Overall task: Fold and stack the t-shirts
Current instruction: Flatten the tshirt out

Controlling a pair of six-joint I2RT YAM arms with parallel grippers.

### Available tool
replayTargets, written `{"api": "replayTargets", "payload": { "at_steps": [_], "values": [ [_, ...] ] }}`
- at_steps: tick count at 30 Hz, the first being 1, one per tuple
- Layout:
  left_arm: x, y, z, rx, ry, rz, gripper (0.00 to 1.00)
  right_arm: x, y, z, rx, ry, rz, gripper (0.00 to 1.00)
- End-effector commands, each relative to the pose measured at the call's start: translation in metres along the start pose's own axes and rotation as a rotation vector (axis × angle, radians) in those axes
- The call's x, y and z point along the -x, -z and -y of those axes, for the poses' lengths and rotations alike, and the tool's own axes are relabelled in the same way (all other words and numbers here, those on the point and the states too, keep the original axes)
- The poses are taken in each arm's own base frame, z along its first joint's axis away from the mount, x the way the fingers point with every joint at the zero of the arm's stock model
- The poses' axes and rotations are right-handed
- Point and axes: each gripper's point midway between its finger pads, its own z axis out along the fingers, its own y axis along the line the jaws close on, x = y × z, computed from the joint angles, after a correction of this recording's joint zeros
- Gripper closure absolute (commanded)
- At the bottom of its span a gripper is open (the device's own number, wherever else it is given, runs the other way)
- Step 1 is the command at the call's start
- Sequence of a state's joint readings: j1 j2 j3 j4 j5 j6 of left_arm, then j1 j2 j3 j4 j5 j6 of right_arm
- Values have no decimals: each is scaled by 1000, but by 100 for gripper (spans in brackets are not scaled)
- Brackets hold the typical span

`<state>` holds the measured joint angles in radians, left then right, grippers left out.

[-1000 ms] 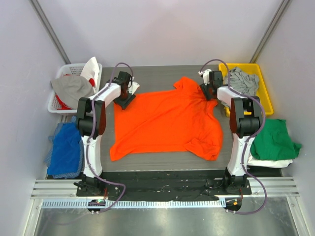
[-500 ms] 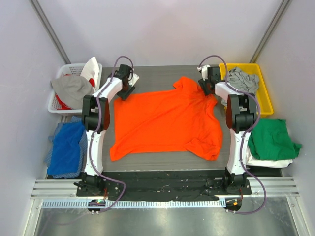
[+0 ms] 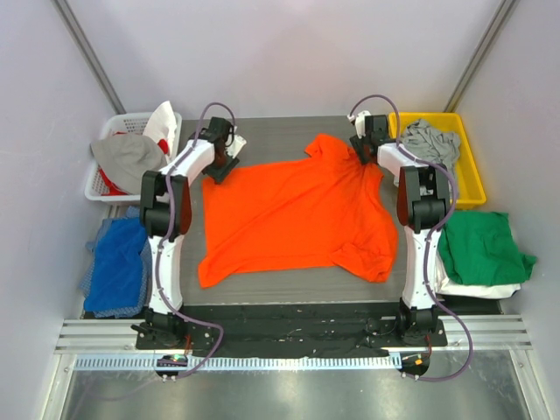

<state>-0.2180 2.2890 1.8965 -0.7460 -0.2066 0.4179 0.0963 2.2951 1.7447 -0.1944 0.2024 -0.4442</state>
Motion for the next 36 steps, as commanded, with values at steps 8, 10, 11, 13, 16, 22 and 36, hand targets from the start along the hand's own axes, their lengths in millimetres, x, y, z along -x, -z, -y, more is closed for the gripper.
{"api": "replayTargets", "payload": {
  "at_steps": [8,10,11,13,16,22,36],
  "values": [
    [-5,70,-2,-34,35,82,44,-7,-8,3,-39,26,-23,37],
    [-11,68,2,-42,36,72,44,-6,-6,3,-39,25,-20,37],
    [-13,66,3,-44,34,68,44,-6,-5,4,-40,25,-20,37],
    [-19,57,6,-42,29,53,44,-7,-4,3,-39,25,-20,37],
    [-22,44,10,-48,19,33,44,-6,-1,4,-37,25,-17,37],
    [-15,24,6,-22,9,32,44,-9,5,2,-24,29,-16,37],
    [-3,-23,-21,82,-51,-17,44,-19,15,-2,-12,40,-24,37]
  ]
}}
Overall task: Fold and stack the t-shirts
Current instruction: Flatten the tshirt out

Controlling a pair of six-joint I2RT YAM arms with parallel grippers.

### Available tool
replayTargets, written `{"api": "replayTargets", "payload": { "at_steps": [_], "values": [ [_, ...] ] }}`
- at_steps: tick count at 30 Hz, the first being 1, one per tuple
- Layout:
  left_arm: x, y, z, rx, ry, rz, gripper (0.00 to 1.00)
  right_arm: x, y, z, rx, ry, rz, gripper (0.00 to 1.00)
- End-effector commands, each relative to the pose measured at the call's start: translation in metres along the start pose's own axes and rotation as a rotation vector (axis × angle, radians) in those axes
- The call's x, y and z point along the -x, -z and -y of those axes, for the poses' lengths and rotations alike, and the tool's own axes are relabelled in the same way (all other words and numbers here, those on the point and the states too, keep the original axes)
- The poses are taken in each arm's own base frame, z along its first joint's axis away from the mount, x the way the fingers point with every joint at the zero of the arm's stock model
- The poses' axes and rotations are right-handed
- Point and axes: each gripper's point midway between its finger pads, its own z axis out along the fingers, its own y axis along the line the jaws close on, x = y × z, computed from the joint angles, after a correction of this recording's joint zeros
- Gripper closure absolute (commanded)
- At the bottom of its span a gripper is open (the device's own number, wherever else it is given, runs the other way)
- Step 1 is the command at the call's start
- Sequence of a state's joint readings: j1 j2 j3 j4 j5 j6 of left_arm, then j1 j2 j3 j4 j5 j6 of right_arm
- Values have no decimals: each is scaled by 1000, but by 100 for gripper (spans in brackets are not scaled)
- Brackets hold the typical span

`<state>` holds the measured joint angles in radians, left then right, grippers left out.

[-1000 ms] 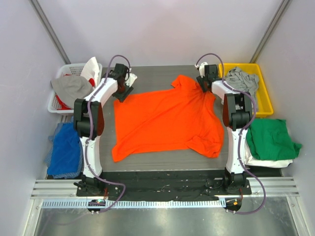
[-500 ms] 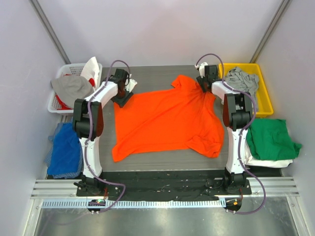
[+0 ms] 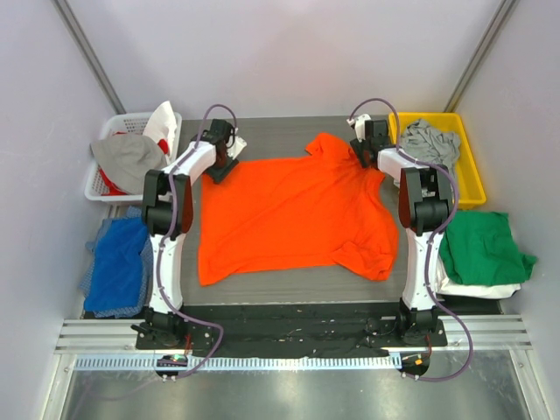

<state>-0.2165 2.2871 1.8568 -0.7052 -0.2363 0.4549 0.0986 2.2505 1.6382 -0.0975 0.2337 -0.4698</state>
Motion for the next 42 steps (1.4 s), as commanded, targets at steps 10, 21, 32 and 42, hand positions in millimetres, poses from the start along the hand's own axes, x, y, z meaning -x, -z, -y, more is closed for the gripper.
{"api": "replayTargets", "payload": {
  "at_steps": [10,21,32,42],
  "values": [
    [11,-41,-39,126,-38,-18,44,0,0,4,-11,35,-32,37],
    [41,-47,-59,198,-18,41,43,17,-24,17,-66,46,-34,37],
    [51,-51,-75,272,12,65,42,24,-32,20,-78,39,-30,37],
    [63,-34,-79,306,30,107,41,34,-13,22,-58,23,2,37]
  ]
}}
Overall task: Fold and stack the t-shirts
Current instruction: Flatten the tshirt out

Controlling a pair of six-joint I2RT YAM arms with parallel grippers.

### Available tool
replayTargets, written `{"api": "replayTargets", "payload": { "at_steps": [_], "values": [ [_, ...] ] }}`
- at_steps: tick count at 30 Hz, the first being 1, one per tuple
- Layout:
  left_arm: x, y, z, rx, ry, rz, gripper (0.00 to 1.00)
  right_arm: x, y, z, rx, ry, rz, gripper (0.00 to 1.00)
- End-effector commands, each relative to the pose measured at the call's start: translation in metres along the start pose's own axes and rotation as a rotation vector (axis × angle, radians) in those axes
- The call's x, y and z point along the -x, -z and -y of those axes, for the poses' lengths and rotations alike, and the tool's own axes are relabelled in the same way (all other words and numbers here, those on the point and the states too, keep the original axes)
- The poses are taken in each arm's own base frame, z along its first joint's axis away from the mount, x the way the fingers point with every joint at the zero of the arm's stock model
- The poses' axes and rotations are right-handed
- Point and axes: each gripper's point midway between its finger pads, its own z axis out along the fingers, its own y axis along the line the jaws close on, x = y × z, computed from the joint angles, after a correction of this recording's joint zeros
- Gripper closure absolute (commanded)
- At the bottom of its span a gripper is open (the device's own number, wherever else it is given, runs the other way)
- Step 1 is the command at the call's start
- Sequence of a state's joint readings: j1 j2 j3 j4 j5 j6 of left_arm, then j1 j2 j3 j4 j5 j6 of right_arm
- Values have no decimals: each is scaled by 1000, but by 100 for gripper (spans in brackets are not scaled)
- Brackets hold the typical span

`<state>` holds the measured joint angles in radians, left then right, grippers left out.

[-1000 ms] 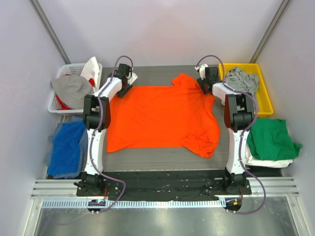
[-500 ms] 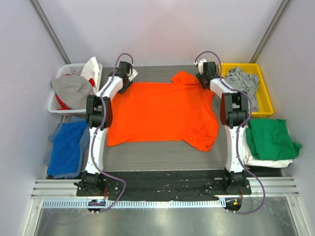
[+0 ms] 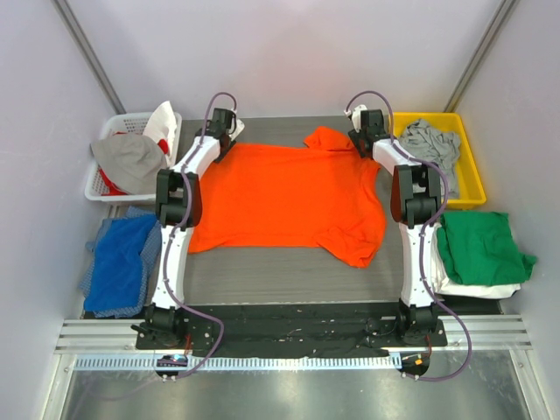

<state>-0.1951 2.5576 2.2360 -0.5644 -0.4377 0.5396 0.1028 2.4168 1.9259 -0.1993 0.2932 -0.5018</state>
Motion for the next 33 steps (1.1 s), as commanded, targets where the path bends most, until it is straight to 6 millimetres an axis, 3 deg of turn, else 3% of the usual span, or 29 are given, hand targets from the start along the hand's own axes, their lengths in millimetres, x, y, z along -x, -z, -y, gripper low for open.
{"api": "replayTargets", "payload": {
  "at_steps": [1,5,7,8,10,14,18,21,22,23,24,25,26,27,28,31,33],
  "values": [
    [3,9,-3,2,14,19,40,14,25,14,-2,-18,28,37],
    [-4,24,5,-19,6,11,38,17,46,19,6,-25,47,36],
    [0,38,-2,-19,18,33,38,10,54,16,23,-24,41,35],
    [-4,41,0,-25,26,29,38,19,67,23,18,-39,68,34],
    [3,58,-8,-23,43,58,38,15,78,21,33,-45,68,31],
    [4,82,-13,-22,59,80,37,27,113,31,43,-69,121,25],
    [0,113,-16,-28,67,93,36,19,141,19,101,-65,122,23],
    [-14,140,-10,-79,94,90,36,7,169,-6,207,-31,91,23],
    [-29,145,4,-126,84,59,36,3,176,-17,251,-16,83,23],
    [-30,162,6,-170,102,88,37,-9,186,-30,308,8,47,23],
    [-35,171,12,-209,109,91,37,-13,203,-54,401,41,59,23],
    [-53,176,28,-272,89,51,37,-26,213,-69,462,68,18,24],
    [-55,192,29,-303,92,71,38,-33,221,-79,502,83,0,25],
    [-57,200,43,-383,96,84,37,-41,232,-103,582,111,-13,26],
    [-73,206,57,-440,76,45,37,-52,243,-112,625,124,-51,29],
    [-93,226,81,-552,57,27,39,-71,265,-143,731,156,-104,34],
    [-102,232,85,-559,54,28,39,-85,273,-154,767,158,-130,36]
  ]
}}
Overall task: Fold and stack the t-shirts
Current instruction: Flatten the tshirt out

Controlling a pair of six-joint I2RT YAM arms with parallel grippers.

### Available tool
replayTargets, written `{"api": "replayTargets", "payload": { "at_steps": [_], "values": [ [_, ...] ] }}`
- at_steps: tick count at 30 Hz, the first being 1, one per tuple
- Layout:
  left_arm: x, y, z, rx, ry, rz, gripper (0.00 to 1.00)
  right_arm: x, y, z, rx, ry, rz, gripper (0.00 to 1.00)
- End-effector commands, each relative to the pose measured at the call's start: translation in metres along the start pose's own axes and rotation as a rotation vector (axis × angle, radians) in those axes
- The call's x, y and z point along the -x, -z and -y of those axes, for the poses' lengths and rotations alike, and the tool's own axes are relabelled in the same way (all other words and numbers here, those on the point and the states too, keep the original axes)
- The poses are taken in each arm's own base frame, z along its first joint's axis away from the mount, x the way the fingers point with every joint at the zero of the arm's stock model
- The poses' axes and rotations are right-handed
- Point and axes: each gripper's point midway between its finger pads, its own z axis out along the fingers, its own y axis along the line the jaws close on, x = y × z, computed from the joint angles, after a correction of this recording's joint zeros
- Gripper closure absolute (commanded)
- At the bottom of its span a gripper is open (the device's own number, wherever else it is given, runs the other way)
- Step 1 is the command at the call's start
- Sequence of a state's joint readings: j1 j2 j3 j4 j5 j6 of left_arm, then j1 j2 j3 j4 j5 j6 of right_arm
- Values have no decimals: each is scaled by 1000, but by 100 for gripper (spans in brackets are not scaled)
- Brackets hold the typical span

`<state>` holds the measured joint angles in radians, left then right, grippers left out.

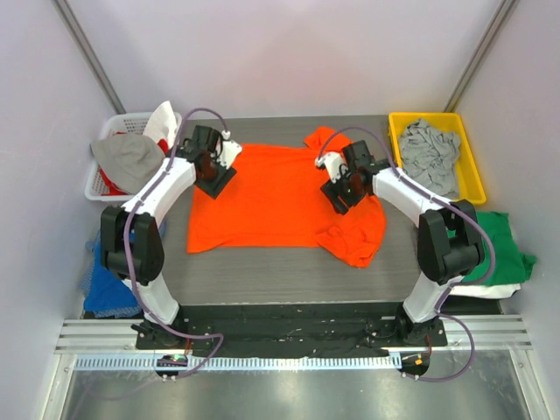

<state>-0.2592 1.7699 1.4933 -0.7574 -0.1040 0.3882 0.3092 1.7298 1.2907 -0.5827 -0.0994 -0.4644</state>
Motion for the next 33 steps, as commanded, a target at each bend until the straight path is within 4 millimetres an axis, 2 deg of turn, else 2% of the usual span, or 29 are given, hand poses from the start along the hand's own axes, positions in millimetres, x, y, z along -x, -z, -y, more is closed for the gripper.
{"api": "replayTargets", "payload": {
  "at_steps": [1,6,12,19,27,33],
  "values": [
    [-40,10,48,-181,2,-64,40,-29,14,-56,184,-6,-68,36],
    [-67,6,56,-175,-13,-101,40,-51,13,-75,214,-5,-112,38],
    [-72,5,58,-179,-14,-109,41,-57,9,-83,228,-6,-115,39],
    [-74,0,60,-184,-17,-120,42,-53,-3,-88,245,-3,-113,41],
    [-81,-5,54,-143,-30,-145,43,-43,-14,-83,232,15,-104,42],
    [-84,-9,54,-143,-36,-155,44,-42,-21,-80,227,21,-115,43]
  ]
}}
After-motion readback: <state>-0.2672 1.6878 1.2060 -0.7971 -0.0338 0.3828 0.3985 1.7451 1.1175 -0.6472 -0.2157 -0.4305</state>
